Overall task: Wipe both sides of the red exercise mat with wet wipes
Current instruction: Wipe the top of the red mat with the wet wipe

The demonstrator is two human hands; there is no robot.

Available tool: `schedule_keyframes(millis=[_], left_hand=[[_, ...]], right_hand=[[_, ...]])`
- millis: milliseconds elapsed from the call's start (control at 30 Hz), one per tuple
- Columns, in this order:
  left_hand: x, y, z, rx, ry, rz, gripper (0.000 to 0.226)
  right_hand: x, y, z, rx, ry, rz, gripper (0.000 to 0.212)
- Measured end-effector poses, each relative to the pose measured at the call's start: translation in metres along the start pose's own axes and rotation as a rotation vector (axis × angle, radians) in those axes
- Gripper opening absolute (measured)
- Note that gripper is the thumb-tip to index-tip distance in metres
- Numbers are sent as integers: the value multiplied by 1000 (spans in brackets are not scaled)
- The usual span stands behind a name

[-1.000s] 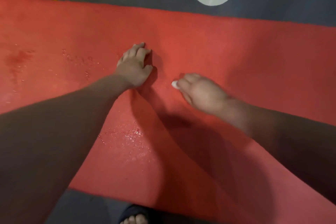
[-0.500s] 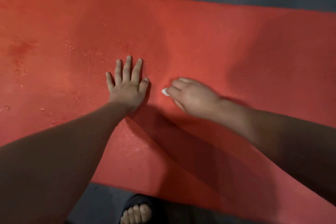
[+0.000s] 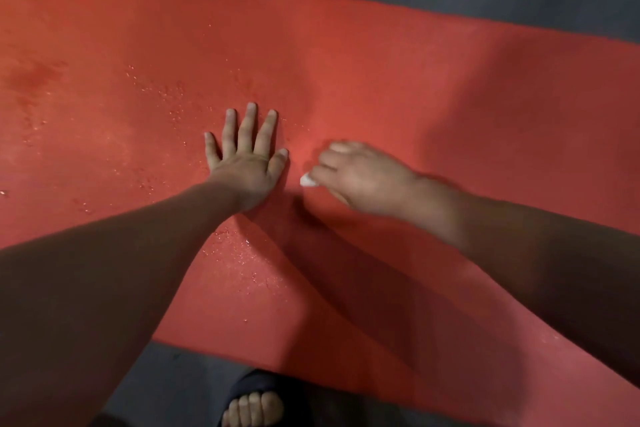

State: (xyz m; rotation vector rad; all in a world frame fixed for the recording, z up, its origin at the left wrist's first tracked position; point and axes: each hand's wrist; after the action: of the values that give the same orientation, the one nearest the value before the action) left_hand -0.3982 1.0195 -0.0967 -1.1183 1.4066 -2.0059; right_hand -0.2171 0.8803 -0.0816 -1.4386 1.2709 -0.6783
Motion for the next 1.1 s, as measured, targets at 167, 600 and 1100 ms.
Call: schedule_keyframes(millis=[167, 600, 1100], left_hand=[[0, -4, 1, -7, 8, -13, 67], [-2, -5, 1, -24, 10, -52, 67], [-1, -2, 1, -32, 12, -26, 67]], right_hand=[[-37, -11, 91, 242, 611, 255, 20], [-47, 1, 73, 163, 214, 233, 9], [-75, 6, 93, 183, 388, 275, 15]])
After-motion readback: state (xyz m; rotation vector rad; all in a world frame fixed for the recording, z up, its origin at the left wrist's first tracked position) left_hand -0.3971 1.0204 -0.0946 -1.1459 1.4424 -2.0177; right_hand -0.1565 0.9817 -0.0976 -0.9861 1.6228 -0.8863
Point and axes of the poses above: each hand's wrist, its own x-axis away from the middle knuckle, its own y-axis out of the palm, z = x × y, and after that the axes turned 12 degrees about z, right-handed
